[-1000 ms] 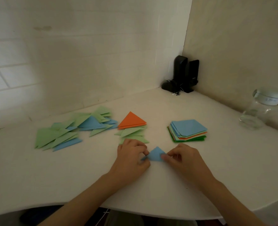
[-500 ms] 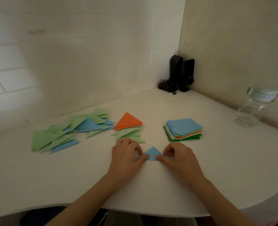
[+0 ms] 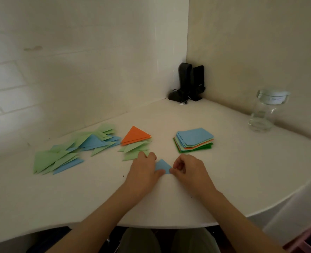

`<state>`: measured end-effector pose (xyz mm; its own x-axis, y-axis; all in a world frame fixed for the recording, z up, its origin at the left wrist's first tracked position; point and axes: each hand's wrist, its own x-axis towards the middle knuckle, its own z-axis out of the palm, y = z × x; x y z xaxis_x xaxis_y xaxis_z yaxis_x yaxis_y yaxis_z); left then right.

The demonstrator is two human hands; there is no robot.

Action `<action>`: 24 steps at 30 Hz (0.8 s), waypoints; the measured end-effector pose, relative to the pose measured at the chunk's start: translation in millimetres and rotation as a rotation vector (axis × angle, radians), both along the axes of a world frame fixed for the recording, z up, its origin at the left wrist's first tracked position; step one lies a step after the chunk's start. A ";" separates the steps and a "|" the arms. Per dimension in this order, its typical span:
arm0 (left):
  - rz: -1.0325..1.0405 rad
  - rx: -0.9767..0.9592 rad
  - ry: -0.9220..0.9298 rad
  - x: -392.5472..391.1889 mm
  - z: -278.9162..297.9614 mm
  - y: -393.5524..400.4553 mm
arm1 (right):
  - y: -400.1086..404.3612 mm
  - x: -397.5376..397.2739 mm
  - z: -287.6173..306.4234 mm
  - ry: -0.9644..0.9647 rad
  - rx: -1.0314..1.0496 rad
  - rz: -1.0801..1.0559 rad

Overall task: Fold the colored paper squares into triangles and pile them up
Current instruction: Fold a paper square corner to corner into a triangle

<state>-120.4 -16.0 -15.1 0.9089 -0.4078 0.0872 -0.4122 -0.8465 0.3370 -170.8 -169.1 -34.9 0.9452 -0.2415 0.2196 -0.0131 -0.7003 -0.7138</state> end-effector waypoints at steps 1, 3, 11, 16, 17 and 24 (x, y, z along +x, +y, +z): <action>0.011 -0.032 0.063 3.1 2.3 -0.1 | -0.2 -0.4 -0.9 -0.003 -0.005 0.004; 0.003 -0.119 0.151 9.5 5.2 2.1 | -1.2 -1.4 -1.6 0.003 -0.017 0.025; 0.042 -0.389 0.021 48.1 4.5 17.7 | -49.2 25.8 12.3 -0.251 -0.309 -0.165; 0.194 -0.522 -0.085 96.1 19.8 33.8 | -70.7 53.2 11.7 -0.013 -0.447 -0.075; 0.223 -0.521 -0.103 105.1 22.0 35.9 | -72.3 55.0 9.0 0.048 -0.481 -0.079; 0.271 -0.419 -0.098 144.6 10.2 35.6 | -73.3 52.7 -7.1 -0.019 -0.463 -0.114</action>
